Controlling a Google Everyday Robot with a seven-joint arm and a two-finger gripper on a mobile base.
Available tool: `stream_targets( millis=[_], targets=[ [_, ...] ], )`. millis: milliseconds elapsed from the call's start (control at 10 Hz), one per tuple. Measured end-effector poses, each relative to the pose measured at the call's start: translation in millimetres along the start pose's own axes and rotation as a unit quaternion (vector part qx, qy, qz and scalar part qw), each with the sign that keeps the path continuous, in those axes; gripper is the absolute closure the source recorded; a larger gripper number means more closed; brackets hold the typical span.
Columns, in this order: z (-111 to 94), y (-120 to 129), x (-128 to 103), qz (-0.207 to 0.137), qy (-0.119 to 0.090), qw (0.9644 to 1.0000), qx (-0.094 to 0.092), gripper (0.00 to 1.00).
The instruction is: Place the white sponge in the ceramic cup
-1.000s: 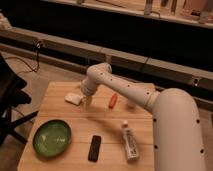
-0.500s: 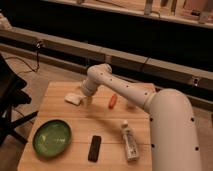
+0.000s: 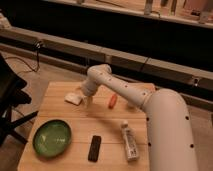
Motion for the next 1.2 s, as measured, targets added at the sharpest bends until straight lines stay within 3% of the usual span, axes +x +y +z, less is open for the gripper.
stream_targets(
  millis=[100,600,700,900,1200],
  targets=[
    [-2,-1,-2,-0.007,-0.002,1.0000,0.005,0.20],
    [-4,-23,-21,-0.039,-0.021,0.9960,0.077,0.20],
    [-2,-27,-22,-0.038,-0.021,0.9955,0.084,0.20],
    [7,-36,-24,-0.033,-0.019,0.9957,0.084,0.20],
    [27,-47,-22,-0.023,-0.010,0.9978,0.061,0.20]
  ],
)
